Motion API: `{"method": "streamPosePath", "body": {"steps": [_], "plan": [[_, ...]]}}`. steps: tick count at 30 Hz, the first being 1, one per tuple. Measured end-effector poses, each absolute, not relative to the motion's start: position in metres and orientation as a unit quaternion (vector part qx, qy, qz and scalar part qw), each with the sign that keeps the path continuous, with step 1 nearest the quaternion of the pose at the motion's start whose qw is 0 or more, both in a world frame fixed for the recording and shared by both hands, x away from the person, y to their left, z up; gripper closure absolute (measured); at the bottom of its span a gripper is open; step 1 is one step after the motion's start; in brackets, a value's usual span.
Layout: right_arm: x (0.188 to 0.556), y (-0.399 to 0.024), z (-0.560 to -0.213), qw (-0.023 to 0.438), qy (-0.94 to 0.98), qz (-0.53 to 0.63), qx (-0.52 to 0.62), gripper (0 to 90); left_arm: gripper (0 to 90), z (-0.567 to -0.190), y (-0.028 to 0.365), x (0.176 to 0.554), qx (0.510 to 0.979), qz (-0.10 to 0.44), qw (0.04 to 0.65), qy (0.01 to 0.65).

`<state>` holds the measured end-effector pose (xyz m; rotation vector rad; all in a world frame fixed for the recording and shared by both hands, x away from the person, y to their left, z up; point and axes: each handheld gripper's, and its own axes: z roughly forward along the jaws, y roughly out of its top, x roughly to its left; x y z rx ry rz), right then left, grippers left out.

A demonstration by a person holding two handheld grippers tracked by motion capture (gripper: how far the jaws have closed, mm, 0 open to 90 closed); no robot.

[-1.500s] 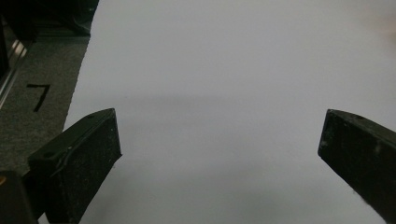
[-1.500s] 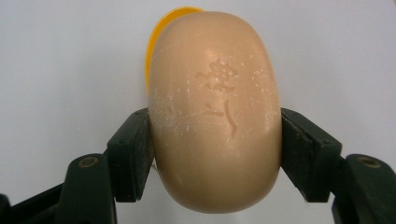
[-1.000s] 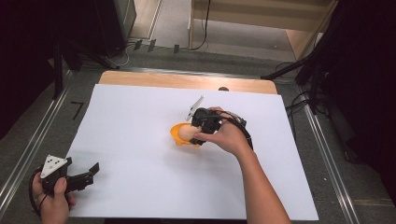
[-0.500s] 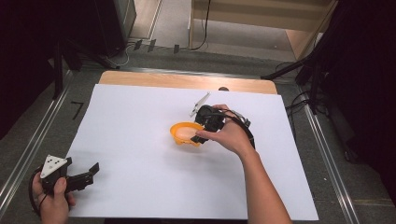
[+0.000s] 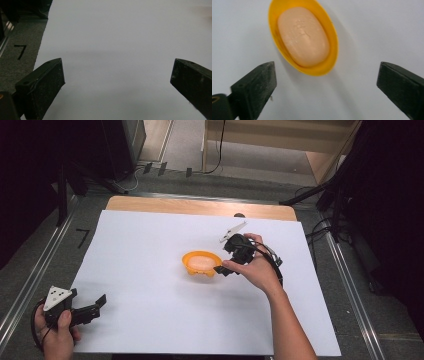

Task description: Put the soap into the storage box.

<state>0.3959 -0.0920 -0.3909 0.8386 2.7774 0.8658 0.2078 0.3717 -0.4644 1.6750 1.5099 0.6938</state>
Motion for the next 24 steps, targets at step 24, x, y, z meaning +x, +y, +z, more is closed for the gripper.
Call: {"method": "streamPosePath", "body": {"steps": [24], "plan": [[0.368, -0.177, -0.413, 0.081, 0.870, 0.313, 0.371, 0.0, 0.0, -0.464, 0.371, 0.208, 0.655, 0.274, 0.382, 0.592]]}}
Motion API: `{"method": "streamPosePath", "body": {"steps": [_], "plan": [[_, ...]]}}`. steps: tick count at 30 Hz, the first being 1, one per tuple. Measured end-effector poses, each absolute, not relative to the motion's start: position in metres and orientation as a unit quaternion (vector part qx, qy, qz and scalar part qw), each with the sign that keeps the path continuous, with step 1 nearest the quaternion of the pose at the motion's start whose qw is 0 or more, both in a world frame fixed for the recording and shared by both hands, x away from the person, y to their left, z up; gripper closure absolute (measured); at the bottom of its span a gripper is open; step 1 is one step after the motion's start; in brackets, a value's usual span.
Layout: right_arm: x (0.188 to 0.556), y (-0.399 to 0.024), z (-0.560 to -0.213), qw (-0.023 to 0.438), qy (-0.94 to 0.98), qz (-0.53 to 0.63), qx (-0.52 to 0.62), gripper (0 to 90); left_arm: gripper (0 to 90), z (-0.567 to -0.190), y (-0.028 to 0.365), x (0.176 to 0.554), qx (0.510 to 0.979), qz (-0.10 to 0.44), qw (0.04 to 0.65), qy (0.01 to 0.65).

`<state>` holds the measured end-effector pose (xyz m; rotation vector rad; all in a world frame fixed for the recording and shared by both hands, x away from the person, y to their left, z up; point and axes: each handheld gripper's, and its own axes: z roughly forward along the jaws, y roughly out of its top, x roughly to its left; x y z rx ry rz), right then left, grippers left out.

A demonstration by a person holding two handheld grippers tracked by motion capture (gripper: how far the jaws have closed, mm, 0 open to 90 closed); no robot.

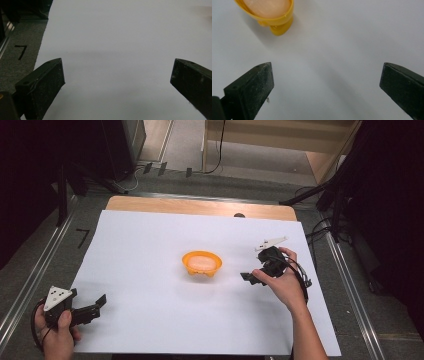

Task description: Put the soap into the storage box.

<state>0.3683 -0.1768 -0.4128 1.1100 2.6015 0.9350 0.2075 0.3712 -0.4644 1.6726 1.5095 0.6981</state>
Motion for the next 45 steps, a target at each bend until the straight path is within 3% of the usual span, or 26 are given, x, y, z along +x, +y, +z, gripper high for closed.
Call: {"method": "streamPosePath", "body": {"steps": [33, 45], "plan": [[0.316, -0.254, -0.443, 0.124, 0.819, 0.356, 0.432, 0.0, 0.0, -0.464, 0.371, 0.207, 0.656, 0.278, 0.381, 0.590], [0.297, -0.288, -0.453, 0.161, 0.785, 0.374, 0.467, 1.4, 0.0, -0.464, 0.370, 0.207, 0.655, 0.278, 0.380, 0.590]]}}
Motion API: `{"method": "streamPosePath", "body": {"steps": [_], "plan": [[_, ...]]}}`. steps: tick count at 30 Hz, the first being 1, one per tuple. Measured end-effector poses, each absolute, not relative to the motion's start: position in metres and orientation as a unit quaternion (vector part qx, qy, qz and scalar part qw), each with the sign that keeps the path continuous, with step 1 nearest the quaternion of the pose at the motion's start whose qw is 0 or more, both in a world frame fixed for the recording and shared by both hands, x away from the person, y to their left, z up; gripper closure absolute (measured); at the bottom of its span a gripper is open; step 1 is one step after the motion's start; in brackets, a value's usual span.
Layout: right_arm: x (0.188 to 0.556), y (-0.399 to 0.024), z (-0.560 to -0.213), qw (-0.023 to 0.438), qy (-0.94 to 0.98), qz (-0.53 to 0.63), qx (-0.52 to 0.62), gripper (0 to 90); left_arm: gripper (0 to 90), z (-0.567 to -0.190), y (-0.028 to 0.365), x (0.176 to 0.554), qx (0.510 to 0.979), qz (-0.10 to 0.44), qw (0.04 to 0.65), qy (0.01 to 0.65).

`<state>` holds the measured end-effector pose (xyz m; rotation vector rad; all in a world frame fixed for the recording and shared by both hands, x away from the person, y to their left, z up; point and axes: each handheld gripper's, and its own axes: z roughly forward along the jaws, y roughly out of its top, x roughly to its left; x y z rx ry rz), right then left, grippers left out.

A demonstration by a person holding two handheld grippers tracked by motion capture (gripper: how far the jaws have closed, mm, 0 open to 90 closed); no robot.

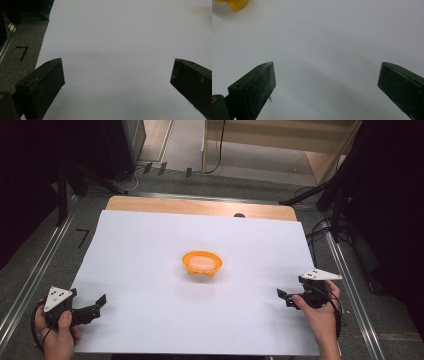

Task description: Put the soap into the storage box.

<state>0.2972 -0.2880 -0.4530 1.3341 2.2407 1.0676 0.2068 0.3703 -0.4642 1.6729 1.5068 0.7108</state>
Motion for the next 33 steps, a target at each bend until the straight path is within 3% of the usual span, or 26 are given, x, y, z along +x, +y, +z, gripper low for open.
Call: {"method": "streamPosePath", "body": {"steps": [30, 33], "plan": [[0.237, -0.347, -0.485, 0.201, 0.728, 0.415, 0.508, 1.6, 0.0, -0.464, 0.370, 0.206, 0.655, 0.280, 0.380, 0.590], [0.230, -0.350, -0.486, 0.207, 0.719, 0.428, 0.508, 4.6, 0.0, -0.464, 0.370, 0.207, 0.656, 0.279, 0.380, 0.589]]}}
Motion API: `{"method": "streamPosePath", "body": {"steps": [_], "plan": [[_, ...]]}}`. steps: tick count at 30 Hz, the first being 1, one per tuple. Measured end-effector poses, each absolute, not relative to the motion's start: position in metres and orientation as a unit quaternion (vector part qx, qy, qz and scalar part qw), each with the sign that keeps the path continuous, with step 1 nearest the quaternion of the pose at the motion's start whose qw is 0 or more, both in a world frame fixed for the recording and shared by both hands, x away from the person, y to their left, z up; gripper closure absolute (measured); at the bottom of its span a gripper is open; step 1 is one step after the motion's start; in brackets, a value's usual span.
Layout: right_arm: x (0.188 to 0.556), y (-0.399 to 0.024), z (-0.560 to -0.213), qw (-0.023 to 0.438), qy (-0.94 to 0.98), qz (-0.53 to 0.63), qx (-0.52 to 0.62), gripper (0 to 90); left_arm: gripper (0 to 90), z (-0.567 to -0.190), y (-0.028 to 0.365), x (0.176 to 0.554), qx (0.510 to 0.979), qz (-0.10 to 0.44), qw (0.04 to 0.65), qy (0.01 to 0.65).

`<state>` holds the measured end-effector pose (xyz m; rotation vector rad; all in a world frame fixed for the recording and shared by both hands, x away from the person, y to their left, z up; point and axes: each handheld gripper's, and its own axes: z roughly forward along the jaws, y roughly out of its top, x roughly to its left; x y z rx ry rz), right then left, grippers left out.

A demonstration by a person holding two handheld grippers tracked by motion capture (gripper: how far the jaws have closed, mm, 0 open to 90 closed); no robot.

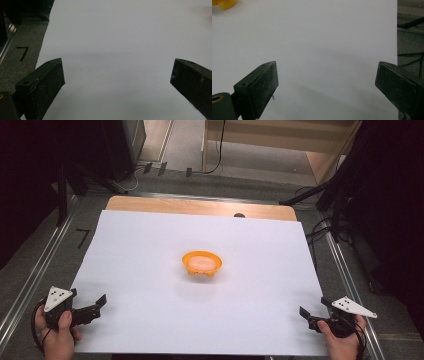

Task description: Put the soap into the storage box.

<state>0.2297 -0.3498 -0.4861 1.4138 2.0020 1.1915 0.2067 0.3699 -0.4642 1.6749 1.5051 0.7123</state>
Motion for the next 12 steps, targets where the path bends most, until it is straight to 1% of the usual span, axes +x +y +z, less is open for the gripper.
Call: {"method": "streamPosePath", "body": {"steps": [4, 6, 12], "plan": [[0.2266, -0.3487, -0.4891, 0.214, 0.718, 0.431, 0.502, 5.5, 0.0, -0.4643, 0.3699, 0.2070, 0.657, 0.278, 0.380, 0.589], [0.2243, -0.3464, -0.4888, 0.227, 0.717, 0.431, 0.498, 7.2, 0.0, -0.4642, 0.3701, 0.2068, 0.656, 0.277, 0.381, 0.590], [0.2239, -0.3503, -0.4897, 0.223, 0.704, 0.443, 0.508, 8.0, 0.0, -0.4643, 0.3698, 0.2068, 0.656, 0.279, 0.380, 0.589]]}}
